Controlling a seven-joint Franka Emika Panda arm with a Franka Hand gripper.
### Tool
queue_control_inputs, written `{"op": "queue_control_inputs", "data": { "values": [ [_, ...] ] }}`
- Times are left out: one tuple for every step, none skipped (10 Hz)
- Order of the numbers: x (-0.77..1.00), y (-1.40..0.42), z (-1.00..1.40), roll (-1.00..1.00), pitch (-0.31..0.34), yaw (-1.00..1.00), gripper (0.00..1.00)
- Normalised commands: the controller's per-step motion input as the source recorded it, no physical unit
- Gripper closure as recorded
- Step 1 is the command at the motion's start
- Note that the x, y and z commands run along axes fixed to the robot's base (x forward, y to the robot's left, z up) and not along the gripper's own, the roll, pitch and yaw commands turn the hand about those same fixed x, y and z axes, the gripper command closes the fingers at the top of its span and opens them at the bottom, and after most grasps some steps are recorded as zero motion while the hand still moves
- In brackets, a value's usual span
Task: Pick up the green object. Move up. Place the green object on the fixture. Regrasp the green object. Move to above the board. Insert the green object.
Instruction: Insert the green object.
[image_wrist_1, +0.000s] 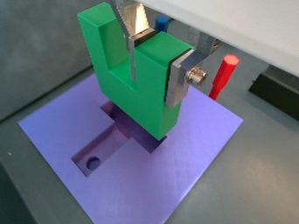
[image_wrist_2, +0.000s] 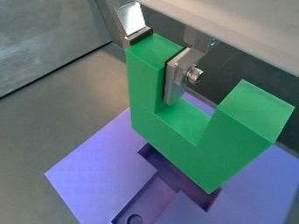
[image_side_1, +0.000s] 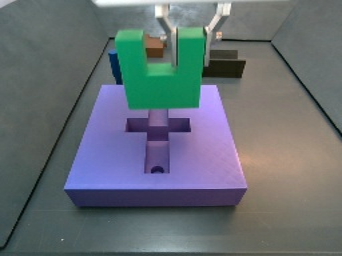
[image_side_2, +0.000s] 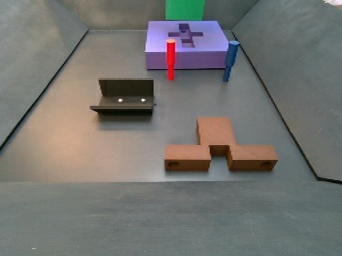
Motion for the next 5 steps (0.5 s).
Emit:
{"op": "queue_control_inputs", "data": {
  "values": [
    [0.0, 0.0, -0.15, 0.12, -0.124, 0.1, 1.0],
    [0.0, 0.0, -0.17, 0.17, -0.11, 0.14, 1.0],
    [0.02, 0.0, -0.17, 0.22, -0.099, 0.17, 1.0],
    [0.04, 0.0, -0.2, 0.21, -0.08, 0.17, 1.0],
    [0.15, -0.01, -0.28, 0.12, 0.0, 0.07, 1.0]
  ]
}}
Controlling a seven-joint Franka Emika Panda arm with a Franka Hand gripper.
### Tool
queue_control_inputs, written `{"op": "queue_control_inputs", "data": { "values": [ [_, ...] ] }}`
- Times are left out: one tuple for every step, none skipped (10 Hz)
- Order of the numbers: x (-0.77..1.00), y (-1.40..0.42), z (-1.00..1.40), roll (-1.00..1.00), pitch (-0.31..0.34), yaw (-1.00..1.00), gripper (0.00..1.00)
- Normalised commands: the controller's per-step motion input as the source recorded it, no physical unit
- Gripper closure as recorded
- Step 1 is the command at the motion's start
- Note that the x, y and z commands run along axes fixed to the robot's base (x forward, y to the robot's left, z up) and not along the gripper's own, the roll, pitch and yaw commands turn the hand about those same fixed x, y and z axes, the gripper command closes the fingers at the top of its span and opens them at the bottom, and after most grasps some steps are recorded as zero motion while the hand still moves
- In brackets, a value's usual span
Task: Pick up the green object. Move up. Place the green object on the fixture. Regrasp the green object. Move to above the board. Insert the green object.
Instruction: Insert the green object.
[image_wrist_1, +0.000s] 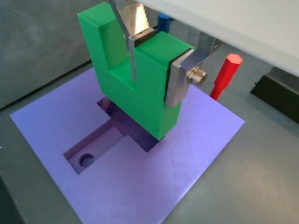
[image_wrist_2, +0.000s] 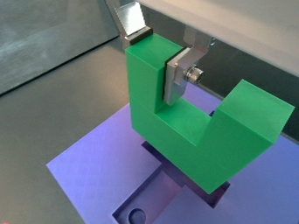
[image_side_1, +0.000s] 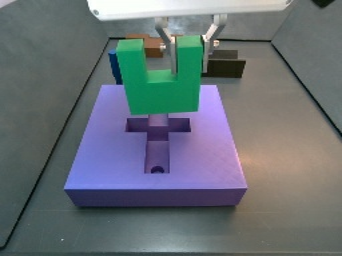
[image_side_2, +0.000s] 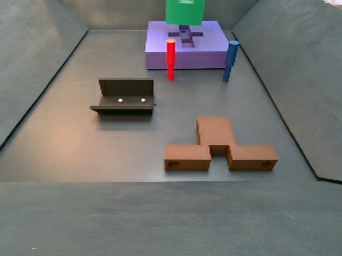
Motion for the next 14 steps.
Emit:
{"op": "queue_control_inputs", "data": {
  "values": [
    [0.17, -0.03, -0.35, 0.06, 0.0, 0.02, 1.0],
    [0.12, -0.02, -0.33, 0.02, 0.0, 0.0, 1.0],
    [0.0, 0.0, -0.28, 0.0, 0.0, 0.0, 1.0],
    [-0.09, 0.0, -0.12, 0.0, -0.017, 0.0, 1.0],
    [-0.18, 0.0, -0.07, -0.03, -0.057, -0.03, 1.0],
    [-0.03, -0.08, -0.06, -0.02, -0.066, 0.0, 1.0],
    [0.0, -0.15, -0.09, 0.0, -0.063, 0.0, 1.0],
    [0.0, -0.09, -0.1, 0.0, -0.044, 0.0, 1.0],
    [0.0, 0.0, -0.16, 0.0, -0.033, 0.0, 1.0],
    [0.0, 0.0, -0.17, 0.0, -0.039, 0.0, 1.0],
    [-0.03, 0.0, -0.17, 0.0, -0.049, 0.0, 1.0],
    [-0.04, 0.0, -0.15, 0.0, -0.043, 0.0, 1.0],
    [-0.02, 0.0, -0.18, -0.01, -0.05, 0.0, 1.0],
    [-0.04, 0.03, -0.21, -0.05, -0.063, 0.0, 1.0]
  ]
}}
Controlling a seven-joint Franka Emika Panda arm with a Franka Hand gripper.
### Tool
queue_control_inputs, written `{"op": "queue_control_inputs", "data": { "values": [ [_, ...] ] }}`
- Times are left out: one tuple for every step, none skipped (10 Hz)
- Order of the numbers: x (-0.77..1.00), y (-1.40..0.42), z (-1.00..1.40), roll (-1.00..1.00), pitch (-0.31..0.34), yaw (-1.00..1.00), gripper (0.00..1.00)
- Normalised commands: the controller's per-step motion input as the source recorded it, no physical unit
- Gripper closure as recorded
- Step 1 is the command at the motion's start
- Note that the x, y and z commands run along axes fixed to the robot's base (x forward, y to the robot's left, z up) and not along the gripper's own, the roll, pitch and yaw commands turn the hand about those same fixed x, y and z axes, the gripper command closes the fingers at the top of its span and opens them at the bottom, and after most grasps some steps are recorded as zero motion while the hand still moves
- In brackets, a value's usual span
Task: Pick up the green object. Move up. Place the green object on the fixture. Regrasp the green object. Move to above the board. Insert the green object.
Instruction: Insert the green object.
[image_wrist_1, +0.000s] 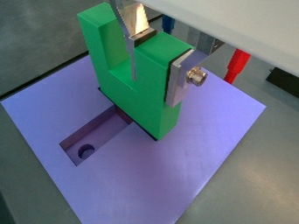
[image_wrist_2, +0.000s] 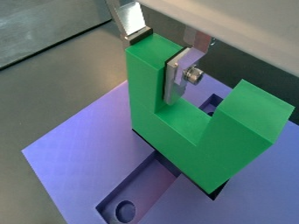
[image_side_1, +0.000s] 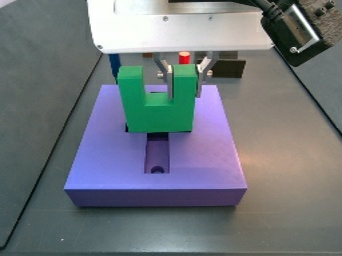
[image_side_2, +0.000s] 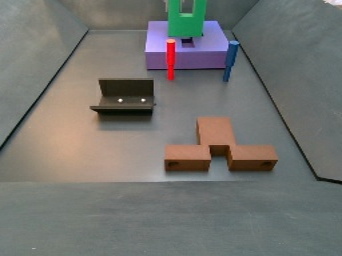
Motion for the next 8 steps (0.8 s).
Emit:
{"op": "queue_control_inputs", "data": {
  "values": [
    [-0.15, 0.05, -0.07, -0.14, -0.059, 0.0, 1.0],
    [-0.2, 0.0, 0.0, -0.11, -0.067, 0.0, 1.0],
    [-0.15, 0.0, 0.0, -0.09, -0.059, 0.0, 1.0],
    [-0.1, 0.0, -0.01, -0.09, -0.056, 0.0, 1.0],
    [0.0, 0.0, -0.11, -0.04, -0.006, 0.0, 1.0],
    [0.08, 0.0, -0.19, 0.0, 0.0, 0.0, 1.0],
    [0.05, 0.0, -0.28, 0.0, 0.0, 0.0, 1.0],
    [0.07, 0.0, -0.43, -0.01, 0.004, 0.0, 1.0]
  ]
}}
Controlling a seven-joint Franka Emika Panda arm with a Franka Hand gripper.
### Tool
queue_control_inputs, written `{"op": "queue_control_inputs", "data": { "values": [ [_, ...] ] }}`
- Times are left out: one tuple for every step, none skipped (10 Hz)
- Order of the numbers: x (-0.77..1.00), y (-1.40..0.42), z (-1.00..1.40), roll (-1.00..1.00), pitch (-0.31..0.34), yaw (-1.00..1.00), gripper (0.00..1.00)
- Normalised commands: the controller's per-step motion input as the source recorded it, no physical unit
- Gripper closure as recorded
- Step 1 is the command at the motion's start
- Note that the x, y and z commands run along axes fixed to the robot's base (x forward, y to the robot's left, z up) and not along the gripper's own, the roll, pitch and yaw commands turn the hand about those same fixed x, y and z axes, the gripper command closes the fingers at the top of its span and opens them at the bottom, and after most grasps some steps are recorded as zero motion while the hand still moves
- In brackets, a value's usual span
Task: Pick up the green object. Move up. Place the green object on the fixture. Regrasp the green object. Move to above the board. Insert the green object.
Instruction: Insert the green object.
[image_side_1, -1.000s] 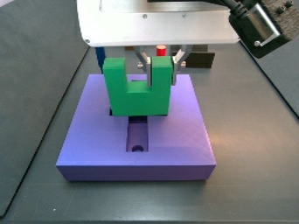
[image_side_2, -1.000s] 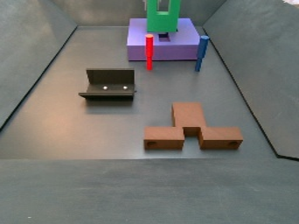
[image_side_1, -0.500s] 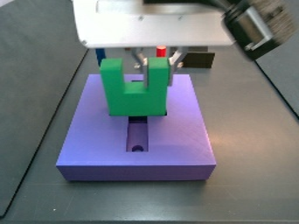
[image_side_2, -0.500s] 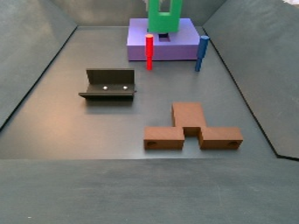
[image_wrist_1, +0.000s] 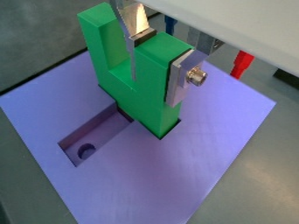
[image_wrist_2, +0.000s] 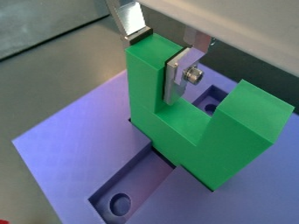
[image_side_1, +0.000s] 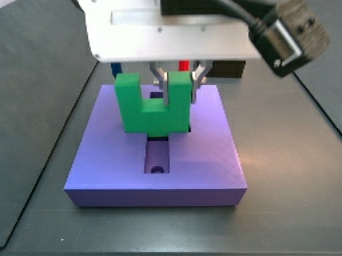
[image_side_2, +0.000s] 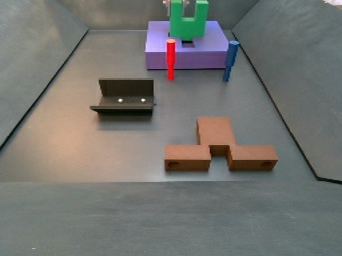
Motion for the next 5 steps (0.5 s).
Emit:
{"op": "queue_control_inputs", "data": {
  "values": [
    [0.15, 0.0, -0.51, 0.0, 0.067, 0.0, 1.0],
    [0.23, 0.0, -0.58, 0.01, 0.129, 0.0, 1.0],
    [0.28, -0.02, -0.54, 0.1, 0.171, -0.03, 1.0],
    [0.12, 0.0, -0.07, 0.02, 0.084, -0.05, 1.0],
    [0.0, 0.0, 0.0, 0.0, 0.0, 0.0, 1.0]
  ]
}}
